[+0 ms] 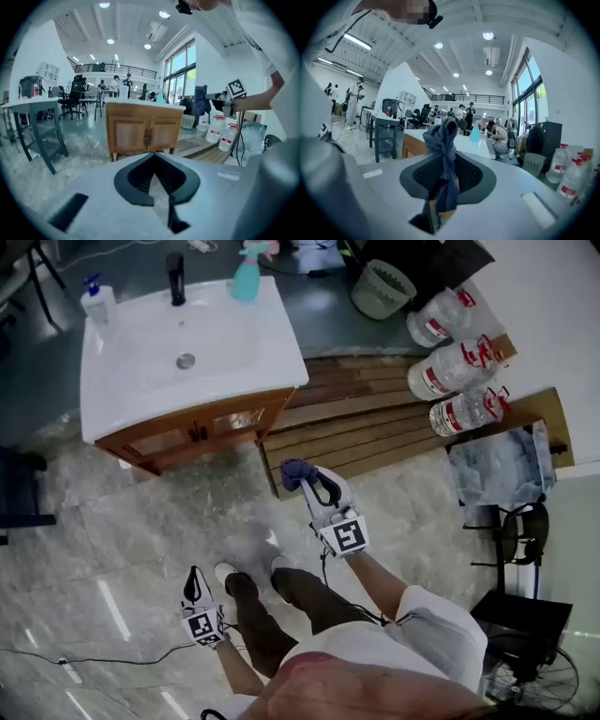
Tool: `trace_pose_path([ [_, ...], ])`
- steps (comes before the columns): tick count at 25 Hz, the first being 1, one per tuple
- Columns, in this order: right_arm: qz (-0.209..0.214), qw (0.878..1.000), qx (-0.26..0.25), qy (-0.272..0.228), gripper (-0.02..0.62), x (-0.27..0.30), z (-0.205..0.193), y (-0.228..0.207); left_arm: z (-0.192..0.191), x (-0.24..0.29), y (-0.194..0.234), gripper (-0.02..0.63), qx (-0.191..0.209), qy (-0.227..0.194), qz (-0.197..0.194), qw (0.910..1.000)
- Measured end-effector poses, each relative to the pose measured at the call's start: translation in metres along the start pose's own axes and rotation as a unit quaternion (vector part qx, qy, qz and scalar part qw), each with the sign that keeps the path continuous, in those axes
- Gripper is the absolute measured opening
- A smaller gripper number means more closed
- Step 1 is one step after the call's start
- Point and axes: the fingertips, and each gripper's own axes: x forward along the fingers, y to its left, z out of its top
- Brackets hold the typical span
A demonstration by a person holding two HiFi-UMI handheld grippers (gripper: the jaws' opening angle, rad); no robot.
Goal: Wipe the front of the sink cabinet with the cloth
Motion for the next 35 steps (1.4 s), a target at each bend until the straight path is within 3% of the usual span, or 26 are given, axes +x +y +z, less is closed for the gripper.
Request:
trace_pose_path([
  [4,-0.005,0.998,-0.017,-0.062,0.094,-0.047,0.113,-0.029,0.104,-0.047,-0.045,-0.002,0.021,-0.027,-0.018,0.9992],
  [7,-0.016,0.995,-0.008,-0.097,0.094,-0.077,0.173,-0.051,0.170,-0.068,-0.063,-0.002,0.042,-0.053,-0.023,0.9975],
  [11,0.002,0.994,0.005,-0.108,0.094,-0.109,0.222,-0.067,0.248,-0.098,-0.073,-0.002,0.056,-0.090,-0.011,0.9943],
  [16,0.082,0.992,0.033,-0.094,0.095,-0.145,0.255,-0.057,0.318,-0.136,-0.106,-0.002,0.064,-0.139,-0.015,0.9881],
  [24,0.160,0.981,0.036,-0.107,0.095,-0.139,0.290,-0.041,0.373,-0.146,-0.139,-0.002,0.053,-0.181,-0.036,0.9815],
  [28,0.171,0.976,0.051,-0.126,0.095,-0.142,0.303,-0.037,0.394,-0.156,-0.143,-0.002,0.060,-0.200,-0.042,0.9772],
  [35,0.193,0.971,0.026,-0.137,0.092,-0.137,0.318,-0.021,0.405,-0.164,-0.138,-0.002,0.046,-0.204,-0.057,0.9761],
])
